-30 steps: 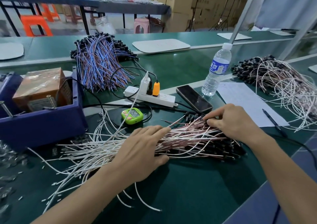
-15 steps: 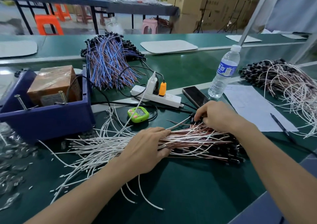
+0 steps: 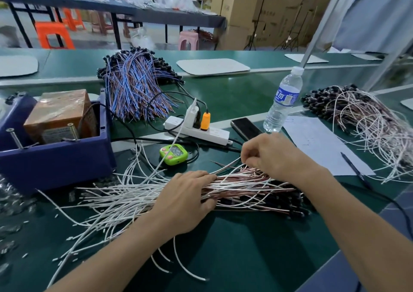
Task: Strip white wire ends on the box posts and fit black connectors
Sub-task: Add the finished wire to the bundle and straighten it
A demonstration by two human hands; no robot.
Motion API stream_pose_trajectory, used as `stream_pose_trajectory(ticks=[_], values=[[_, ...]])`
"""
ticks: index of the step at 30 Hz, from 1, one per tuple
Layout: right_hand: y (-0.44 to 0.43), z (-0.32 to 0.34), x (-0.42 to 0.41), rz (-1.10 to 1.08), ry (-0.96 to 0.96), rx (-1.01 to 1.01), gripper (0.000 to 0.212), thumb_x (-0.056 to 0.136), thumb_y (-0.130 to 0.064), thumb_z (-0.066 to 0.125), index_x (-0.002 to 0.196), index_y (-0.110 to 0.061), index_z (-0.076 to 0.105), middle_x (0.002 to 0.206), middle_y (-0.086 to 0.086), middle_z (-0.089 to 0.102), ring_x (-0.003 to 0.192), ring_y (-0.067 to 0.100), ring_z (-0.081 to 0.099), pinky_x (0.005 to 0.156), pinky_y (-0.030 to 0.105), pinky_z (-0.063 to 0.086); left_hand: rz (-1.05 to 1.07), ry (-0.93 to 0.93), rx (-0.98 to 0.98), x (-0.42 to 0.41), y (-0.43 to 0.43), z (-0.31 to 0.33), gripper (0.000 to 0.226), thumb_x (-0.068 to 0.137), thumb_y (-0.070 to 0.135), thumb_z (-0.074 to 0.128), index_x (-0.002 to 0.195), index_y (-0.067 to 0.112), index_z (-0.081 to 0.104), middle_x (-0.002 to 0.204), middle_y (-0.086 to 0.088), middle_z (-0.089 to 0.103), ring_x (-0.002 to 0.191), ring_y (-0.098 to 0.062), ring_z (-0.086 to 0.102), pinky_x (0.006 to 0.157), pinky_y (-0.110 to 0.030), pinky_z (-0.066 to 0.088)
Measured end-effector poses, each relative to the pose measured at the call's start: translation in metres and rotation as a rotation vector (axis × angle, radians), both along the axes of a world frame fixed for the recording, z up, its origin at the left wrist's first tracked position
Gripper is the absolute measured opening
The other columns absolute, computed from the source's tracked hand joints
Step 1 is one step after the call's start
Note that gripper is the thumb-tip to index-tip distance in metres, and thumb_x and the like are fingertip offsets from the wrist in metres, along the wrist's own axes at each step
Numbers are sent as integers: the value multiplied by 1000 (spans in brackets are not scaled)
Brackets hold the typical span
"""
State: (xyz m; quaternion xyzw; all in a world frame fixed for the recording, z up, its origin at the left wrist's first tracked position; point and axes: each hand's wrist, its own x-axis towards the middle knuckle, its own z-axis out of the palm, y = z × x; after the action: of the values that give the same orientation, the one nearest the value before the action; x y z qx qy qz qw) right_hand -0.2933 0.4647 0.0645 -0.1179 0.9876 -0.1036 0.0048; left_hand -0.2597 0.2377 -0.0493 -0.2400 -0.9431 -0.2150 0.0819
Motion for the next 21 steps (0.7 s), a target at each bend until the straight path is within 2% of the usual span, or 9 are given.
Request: stream_pose_trajectory(ticks=[2,4,7,10,11,13,15,16,21], values=[[-7,-10,6,8,-34,127,17,83,-20,73,79,-36,76,73,-16,72,73,4,65,71,29,57,6,9,1,0,2,0,65,90,54,59,150,33,47,149,16,52,133,-8,47,111,-29,32],[-6,-18,6,-5,-105,114,18,85,-18,72,81,-33,79,77,-14,74,77,7,67,76,28,58,3,8,-5,1,2,1,64,90,55,57,150,34,47,149,17,52,134,-8,46,111,-29,31],[4,-16,1,-68,-104,-38,23,91,-17,69,81,-34,80,72,-17,73,62,0,63,55,8,44,-11,35,-35,3,0,1,62,93,56,54,150,34,45,148,16,52,136,-9,46,111,-32,30],[6,-16,-2,-118,-47,-190,23,96,-18,64,95,-34,81,72,-19,72,48,0,56,46,9,38,10,57,-59,5,-9,3,63,92,60,51,149,34,45,146,15,54,133,-10,49,110,-33,31],[0,-17,0,-110,-99,-171,20,97,-24,64,104,-35,79,75,-20,71,53,-1,57,49,8,37,20,53,-72,5,-13,3,65,92,63,49,150,34,43,147,15,53,135,-10,47,112,-34,30],[-20,-27,6,-68,-185,-110,27,97,-34,62,123,-35,72,99,-16,72,81,-3,64,70,12,45,23,48,-115,5,-19,5,66,94,67,46,150,34,42,150,14,51,137,-10,46,116,-36,29],[-53,-40,14,2,-155,-143,32,99,-32,58,129,-34,67,125,-9,71,112,11,64,95,23,46,6,59,-147,5,-22,9,60,94,65,47,144,32,48,144,12,57,133,-12,50,114,-36,32],[-72,-48,20,35,-119,-193,31,100,-29,55,128,-33,67,127,-7,71,116,15,63,99,26,45,5,60,-160,5,-23,12,56,92,64,49,137,30,53,138,10,61,129,-13,53,111,-35,34],[-123,-82,40,10,84,-280,31,99,-24,46,118,-31,69,104,1,76,97,26,67,81,36,49,60,27,-147,12,-53,17,54,87,65,53,129,31,60,128,11,66,122,-13,57,108,-33,34]])
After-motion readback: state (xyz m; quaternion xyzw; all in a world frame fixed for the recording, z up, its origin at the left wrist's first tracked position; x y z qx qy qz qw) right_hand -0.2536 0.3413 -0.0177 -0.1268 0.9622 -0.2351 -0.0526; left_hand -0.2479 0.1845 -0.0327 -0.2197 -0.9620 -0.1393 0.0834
